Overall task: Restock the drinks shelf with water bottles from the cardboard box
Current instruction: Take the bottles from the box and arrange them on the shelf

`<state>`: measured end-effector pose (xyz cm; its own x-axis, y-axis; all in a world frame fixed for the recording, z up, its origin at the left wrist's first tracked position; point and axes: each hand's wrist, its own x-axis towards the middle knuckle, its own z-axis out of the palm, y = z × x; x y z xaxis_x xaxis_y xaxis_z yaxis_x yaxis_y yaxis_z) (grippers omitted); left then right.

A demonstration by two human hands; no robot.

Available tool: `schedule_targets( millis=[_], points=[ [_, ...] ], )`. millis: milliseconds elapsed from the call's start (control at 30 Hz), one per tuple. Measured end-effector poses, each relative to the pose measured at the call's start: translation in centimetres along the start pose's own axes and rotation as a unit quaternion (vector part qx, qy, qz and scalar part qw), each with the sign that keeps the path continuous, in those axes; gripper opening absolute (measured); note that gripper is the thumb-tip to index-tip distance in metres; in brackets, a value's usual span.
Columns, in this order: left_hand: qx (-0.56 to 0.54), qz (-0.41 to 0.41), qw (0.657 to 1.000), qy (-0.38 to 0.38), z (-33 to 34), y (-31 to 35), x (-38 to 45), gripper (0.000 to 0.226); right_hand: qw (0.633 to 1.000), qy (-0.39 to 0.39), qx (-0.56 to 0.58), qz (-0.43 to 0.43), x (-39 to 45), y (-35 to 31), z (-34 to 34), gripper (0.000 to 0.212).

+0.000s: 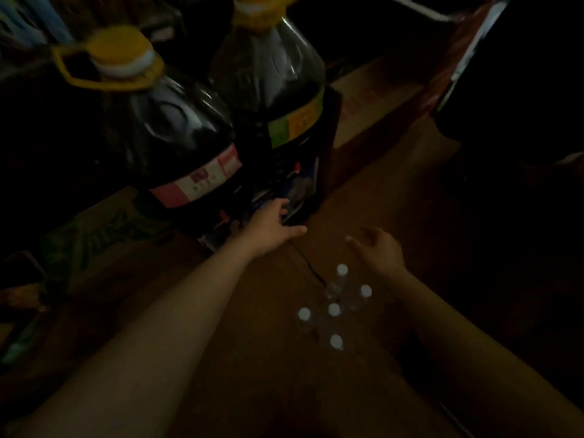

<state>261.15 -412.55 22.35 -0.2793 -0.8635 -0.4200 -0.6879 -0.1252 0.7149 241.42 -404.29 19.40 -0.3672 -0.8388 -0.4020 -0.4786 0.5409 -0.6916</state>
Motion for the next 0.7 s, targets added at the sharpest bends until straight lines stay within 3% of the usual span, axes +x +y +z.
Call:
schedule_targets(
  millis=[400, 700],
  points=[
    [0.008, 0.012, 0.98, -0.2, 19.7, -11.3, 13.3, 0.085, 0.998, 0.059, -0.008, 0.016, 11.5, 15.7, 8.4, 0.052],
    [-0.028, 0.081, 0.983, -0.161, 26.4, -14.0, 16.4, 0.048, 0.996, 0.07, 0.039, 0.037, 13.9, 20.4, 11.0, 0.045]
  ],
)
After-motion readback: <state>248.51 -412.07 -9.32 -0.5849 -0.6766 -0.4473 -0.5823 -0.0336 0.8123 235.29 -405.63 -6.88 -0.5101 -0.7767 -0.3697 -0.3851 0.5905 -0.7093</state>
